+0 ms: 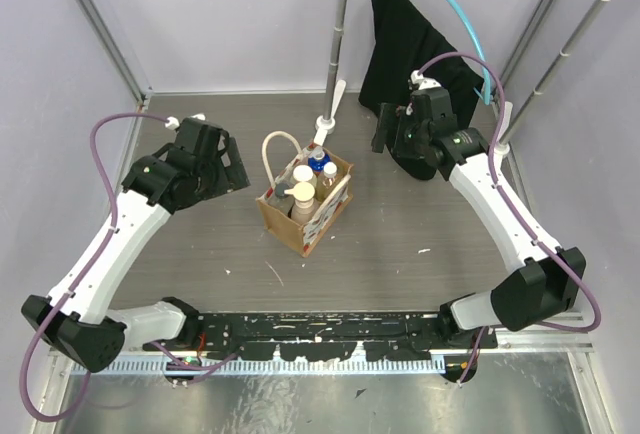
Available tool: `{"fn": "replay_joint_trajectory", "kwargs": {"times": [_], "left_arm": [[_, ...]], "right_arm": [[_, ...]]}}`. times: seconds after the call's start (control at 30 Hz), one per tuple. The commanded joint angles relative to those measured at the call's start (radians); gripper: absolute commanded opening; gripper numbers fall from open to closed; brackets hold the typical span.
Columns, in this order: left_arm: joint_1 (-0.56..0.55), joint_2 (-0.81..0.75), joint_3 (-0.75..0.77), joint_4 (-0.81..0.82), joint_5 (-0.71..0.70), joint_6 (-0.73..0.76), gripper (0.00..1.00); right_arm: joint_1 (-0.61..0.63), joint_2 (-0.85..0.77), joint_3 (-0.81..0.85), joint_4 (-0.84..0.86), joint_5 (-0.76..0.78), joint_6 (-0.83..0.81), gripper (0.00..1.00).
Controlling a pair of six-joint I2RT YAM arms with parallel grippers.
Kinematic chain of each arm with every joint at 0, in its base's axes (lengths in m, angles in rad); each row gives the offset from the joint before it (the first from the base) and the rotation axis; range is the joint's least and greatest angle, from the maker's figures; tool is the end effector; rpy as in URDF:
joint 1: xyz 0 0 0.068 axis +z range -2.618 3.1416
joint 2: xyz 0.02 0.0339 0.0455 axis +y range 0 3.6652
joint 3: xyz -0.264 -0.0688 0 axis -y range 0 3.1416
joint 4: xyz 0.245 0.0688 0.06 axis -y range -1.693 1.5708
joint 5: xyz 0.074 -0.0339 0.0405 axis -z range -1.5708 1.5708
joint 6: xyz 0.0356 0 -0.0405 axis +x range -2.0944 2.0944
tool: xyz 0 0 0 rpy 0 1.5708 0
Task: Take the personal care products out of the canvas bag
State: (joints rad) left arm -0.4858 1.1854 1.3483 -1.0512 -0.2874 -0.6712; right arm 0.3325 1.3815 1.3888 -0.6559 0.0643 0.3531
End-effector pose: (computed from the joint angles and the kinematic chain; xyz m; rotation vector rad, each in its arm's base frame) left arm 0.2001 -0.0943 0.3732 -0.3470 2.3926 -0.1763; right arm 0.2864 0.0965 0.3684 0.0587 2.2344 0.3055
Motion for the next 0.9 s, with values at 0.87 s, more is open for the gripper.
{"fn": "replay_joint_trajectory", "kwargs": {"times": [0.87], "left_arm": [[0.003, 0.001, -0.083, 0.141, 0.165, 0.049, 0.98]], "right_arm": [[0.006, 0.034, 0.058, 0.089, -0.172, -0.068, 1.0]]}}
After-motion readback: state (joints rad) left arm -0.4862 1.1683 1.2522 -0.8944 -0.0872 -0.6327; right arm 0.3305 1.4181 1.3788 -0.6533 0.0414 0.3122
